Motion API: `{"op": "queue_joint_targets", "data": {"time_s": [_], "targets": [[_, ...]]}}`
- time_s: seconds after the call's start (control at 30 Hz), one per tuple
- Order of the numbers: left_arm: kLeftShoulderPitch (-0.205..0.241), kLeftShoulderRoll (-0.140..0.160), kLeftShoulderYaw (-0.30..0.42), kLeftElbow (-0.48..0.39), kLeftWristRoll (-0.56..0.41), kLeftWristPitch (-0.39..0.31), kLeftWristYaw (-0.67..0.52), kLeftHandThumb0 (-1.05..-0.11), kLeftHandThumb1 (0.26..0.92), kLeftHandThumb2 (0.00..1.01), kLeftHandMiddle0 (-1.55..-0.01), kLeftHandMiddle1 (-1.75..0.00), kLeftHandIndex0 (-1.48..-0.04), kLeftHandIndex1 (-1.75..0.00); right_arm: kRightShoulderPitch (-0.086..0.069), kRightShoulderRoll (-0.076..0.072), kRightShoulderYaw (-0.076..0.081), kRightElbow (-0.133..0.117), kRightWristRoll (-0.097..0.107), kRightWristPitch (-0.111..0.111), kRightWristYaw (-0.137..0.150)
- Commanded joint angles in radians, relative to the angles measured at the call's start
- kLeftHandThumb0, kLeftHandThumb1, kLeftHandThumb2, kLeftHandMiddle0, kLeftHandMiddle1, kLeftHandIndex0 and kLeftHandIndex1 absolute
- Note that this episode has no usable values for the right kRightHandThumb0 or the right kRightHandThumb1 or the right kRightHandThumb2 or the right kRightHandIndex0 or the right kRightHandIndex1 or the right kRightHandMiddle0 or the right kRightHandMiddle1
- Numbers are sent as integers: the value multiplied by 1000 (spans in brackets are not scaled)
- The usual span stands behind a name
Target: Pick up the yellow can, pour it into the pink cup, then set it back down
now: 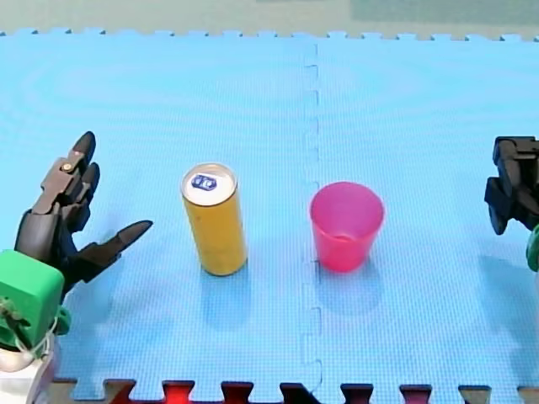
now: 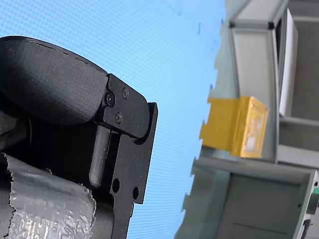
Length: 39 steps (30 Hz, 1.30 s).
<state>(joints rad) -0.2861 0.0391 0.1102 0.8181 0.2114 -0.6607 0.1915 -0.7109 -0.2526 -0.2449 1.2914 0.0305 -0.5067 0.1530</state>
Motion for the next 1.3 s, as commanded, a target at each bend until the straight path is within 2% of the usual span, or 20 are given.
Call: {"op": "queue_joint_targets", "data": {"time_s": [0.0, 0.23, 0.77, 1.13, 1.17, 1.2, 1.27], "targets": [[-12, 131, -193, 5, 475, 74, 572, -417, 801, 15, -257, -7, -273, -5, -1, -10, -3, 0, 4, 3, -2], [-22, 135, -220, 22, 521, 95, 651, -372, 810, 6, -258, -4, -278, -3, -3, -11, -3, 1, 3, 4, 0], [-57, 148, -284, 87, 593, 122, 818, -388, 825, 3, -267, -4, -280, -1, -8, -13, -7, -1, 8, 7, 11], [-92, 168, -365, 157, 554, 92, 899, -398, 832, 2, -277, -5, -288, -2, -6, -13, -8, -1, 8, 7, 12], [-94, 170, -369, 163, 545, 79, 895, -410, 836, 4, -279, -5, -289, -2, -6, -13, -8, -1, 8, 7, 13], [-96, 171, -369, 173, 518, 36, 865, -426, 838, 4, -279, -5, -290, -2, -6, -13, -9, -1, 9, 7, 14], [-98, 173, -365, 192, 465, -44, 797, -633, 826, 3, -278, -3, -292, -2, -6, -12, -10, -1, 10, 7, 15]]}}
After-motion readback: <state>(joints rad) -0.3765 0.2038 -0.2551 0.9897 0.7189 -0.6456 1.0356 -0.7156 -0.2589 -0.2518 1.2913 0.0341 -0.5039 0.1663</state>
